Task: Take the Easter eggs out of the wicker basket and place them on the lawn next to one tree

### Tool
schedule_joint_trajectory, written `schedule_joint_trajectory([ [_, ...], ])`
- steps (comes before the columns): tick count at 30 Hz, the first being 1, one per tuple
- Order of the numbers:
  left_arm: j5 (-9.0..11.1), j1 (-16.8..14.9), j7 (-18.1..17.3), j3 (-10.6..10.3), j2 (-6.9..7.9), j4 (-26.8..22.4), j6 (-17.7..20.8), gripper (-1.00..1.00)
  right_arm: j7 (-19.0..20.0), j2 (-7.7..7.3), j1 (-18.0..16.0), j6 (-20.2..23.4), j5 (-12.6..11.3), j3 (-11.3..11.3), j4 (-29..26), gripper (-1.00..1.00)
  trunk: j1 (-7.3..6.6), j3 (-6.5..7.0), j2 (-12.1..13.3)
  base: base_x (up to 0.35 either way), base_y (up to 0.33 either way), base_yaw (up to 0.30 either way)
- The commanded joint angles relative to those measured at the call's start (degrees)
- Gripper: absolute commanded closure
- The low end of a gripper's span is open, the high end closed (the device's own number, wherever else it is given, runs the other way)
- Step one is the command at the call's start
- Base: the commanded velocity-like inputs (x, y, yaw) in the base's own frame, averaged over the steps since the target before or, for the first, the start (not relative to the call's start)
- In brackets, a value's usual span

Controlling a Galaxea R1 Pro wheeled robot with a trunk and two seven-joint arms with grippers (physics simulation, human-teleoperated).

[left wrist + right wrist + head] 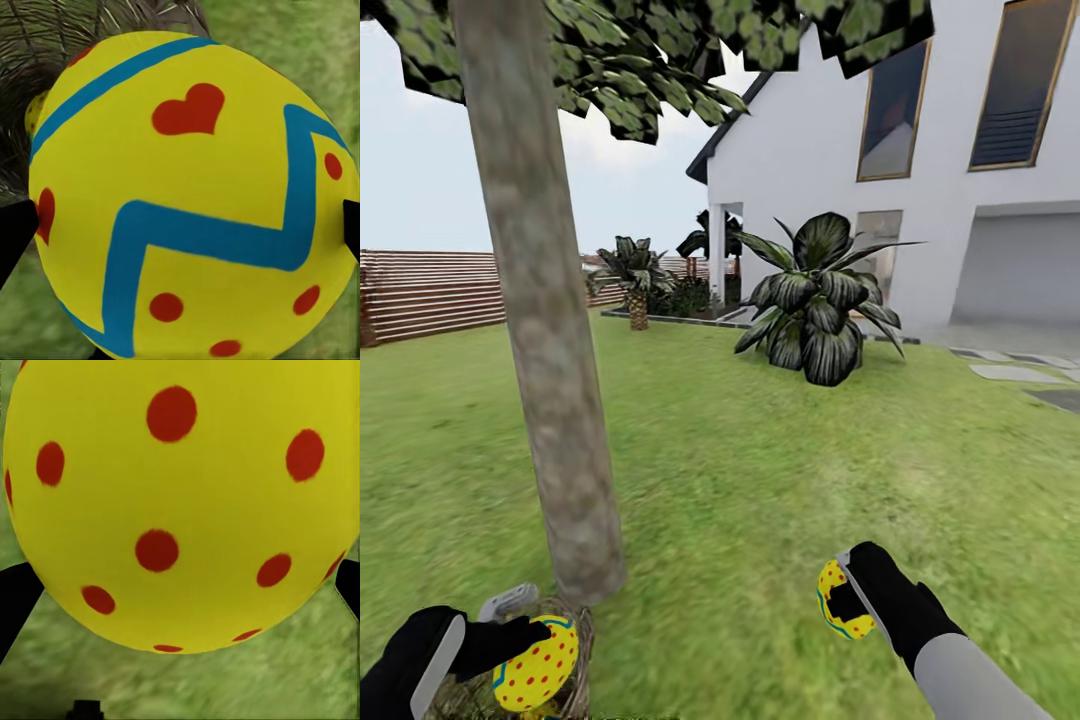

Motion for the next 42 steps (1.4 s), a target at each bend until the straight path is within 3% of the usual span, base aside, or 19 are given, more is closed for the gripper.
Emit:
schedule_joint_trajectory([
  [1,-0.4,0.0,-0.5,0.1,-0.03,0.0,0.3,1.00,0.6,-0.02,0.0,0.2,0.6,0.2,-0.1,1.00,0.00,-0.07,0.0,0.000,-0.341,0.266],
  [6,-0.4,-0.1,-0.5,0.1,-0.03,0.0,0.3,1.00,0.6,0.67,0.0,0.2,0.7,0.2,0.1,1.00,0.00,-0.07,0.0,0.083,-0.341,0.266],
  [42,-0.4,-0.1,-0.5,0.1,-0.47,0.0,0.3,1.00,0.5,0.34,0.0,0.2,0.7,0.1,0.0,1.00,0.00,-0.07,0.0,0.151,-0.328,0.266],
])
